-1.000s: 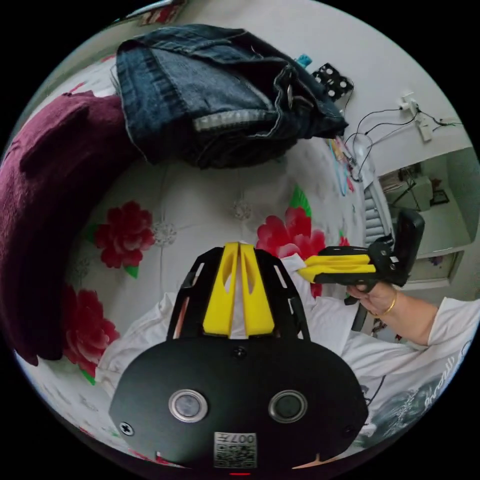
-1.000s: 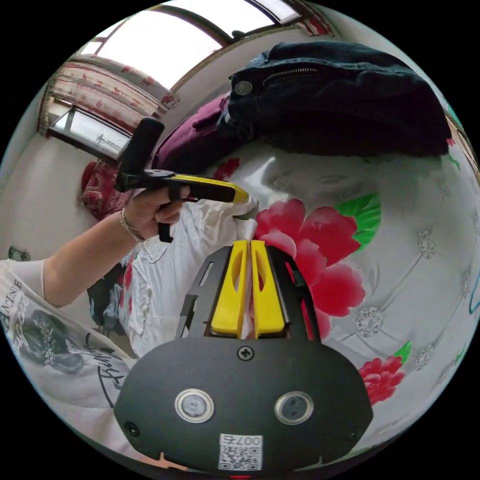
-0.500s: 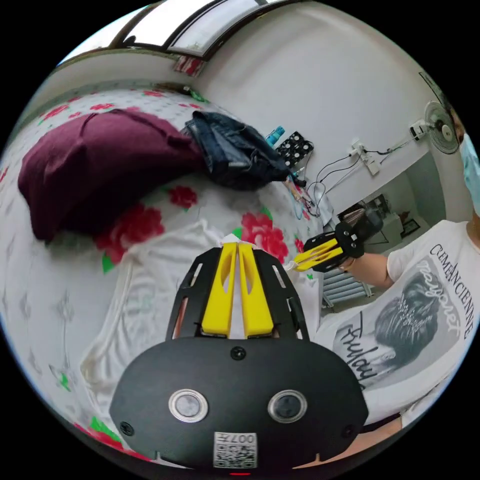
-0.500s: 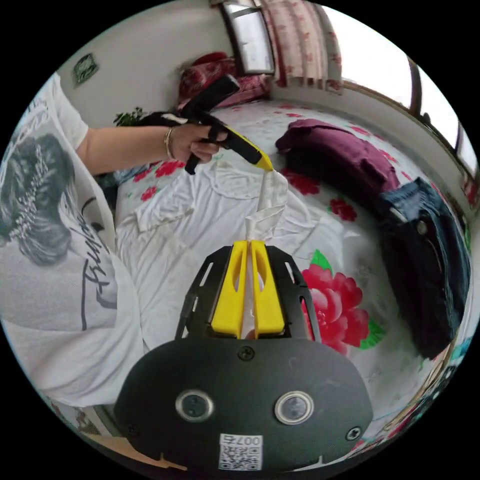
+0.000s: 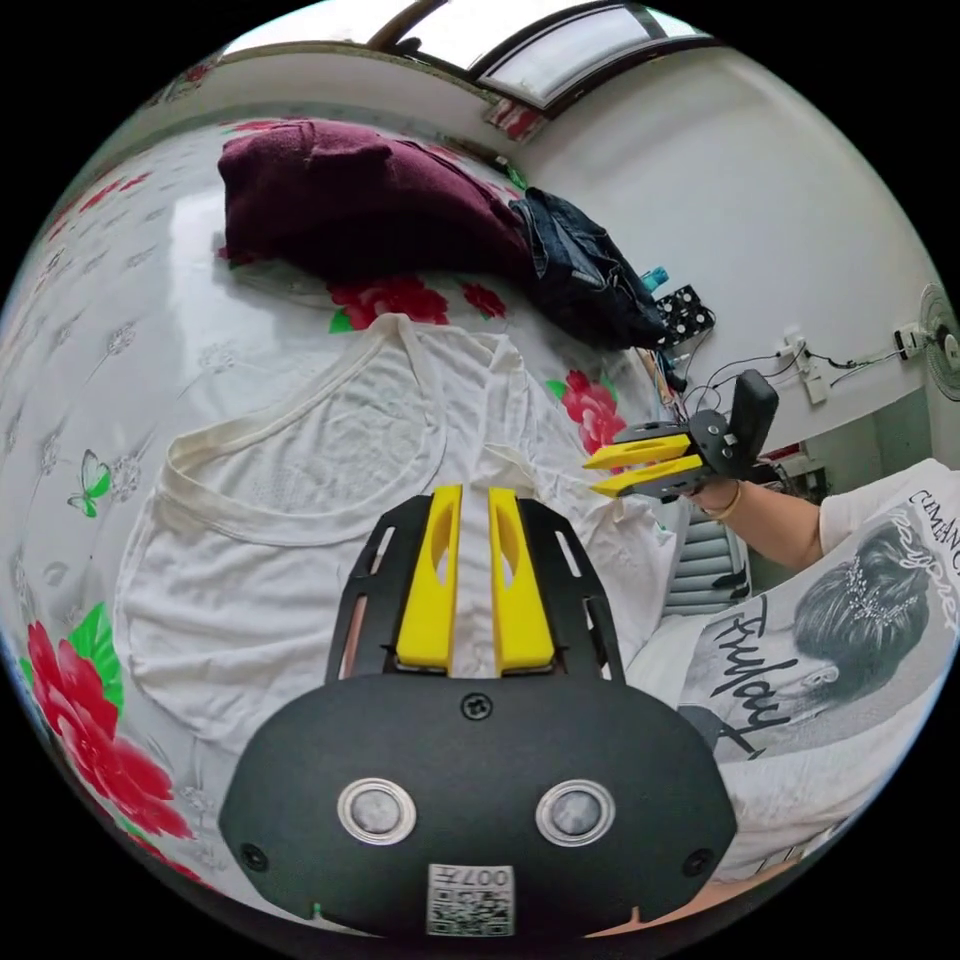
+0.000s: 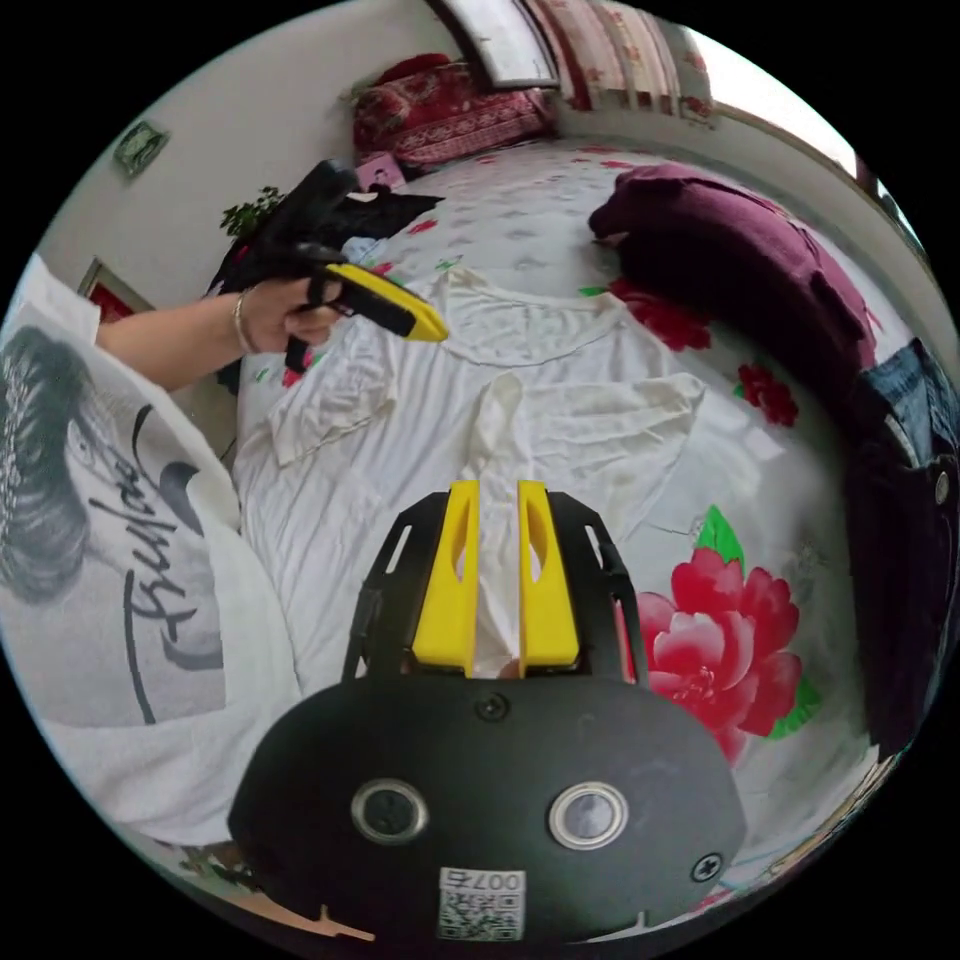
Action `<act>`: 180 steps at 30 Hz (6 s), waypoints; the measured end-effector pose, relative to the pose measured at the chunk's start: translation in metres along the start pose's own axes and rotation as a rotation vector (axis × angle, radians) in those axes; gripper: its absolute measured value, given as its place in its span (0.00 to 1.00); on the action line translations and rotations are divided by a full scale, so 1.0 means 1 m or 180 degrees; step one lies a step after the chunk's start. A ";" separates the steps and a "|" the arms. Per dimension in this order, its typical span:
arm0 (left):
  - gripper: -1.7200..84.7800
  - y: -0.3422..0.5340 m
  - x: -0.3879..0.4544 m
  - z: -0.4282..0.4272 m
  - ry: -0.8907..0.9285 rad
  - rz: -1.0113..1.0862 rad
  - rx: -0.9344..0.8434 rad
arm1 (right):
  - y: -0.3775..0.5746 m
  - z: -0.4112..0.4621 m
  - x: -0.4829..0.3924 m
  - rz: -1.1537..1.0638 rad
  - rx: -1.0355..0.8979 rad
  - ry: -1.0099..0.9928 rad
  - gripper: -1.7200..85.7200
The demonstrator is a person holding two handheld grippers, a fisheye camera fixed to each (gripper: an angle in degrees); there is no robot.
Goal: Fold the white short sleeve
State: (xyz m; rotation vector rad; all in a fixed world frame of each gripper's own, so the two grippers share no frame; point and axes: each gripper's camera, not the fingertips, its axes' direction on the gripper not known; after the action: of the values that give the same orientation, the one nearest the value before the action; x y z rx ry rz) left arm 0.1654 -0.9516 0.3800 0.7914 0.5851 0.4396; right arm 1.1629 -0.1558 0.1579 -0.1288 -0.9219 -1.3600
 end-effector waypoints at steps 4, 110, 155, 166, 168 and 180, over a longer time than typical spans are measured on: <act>0.07 -0.007 0.003 0.003 -0.0092 -0.0050 -0.0118 | -0.028 0.044 0.002 0.0181 -0.0078 -0.0094 0.05; 0.01 0.437 0.397 -0.232 -0.0601 -0.0860 0.0257 | 0.063 -0.174 -0.157 -0.0075 -0.0343 0.0219 0.02; 0.13 0.705 0.279 -0.327 0.0461 -0.3019 0.1704 | 0.052 -0.237 -0.139 0.1031 0.1032 -0.0882 0.03; 0.15 0.738 0.246 -0.315 0.0981 -0.3107 0.2125 | -0.045 -0.076 -0.432 -0.1563 -0.0746 -0.1296 0.05; 0.15 0.739 0.245 -0.314 0.1063 -0.3025 0.2204 | -0.038 -0.074 -0.418 -0.1384 -0.0708 -0.1241 0.06; 0.20 0.719 0.229 -0.327 0.1040 -0.2739 0.2239 | 0.081 -0.077 -0.202 0.1496 -0.0131 -0.1633 0.10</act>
State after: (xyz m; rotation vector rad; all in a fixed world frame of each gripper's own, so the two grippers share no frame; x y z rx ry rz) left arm 0.0234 -0.1960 0.6721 1.0400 1.3447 -0.4757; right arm 1.2858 -0.0226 0.0146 -0.7076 -1.1954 -0.9152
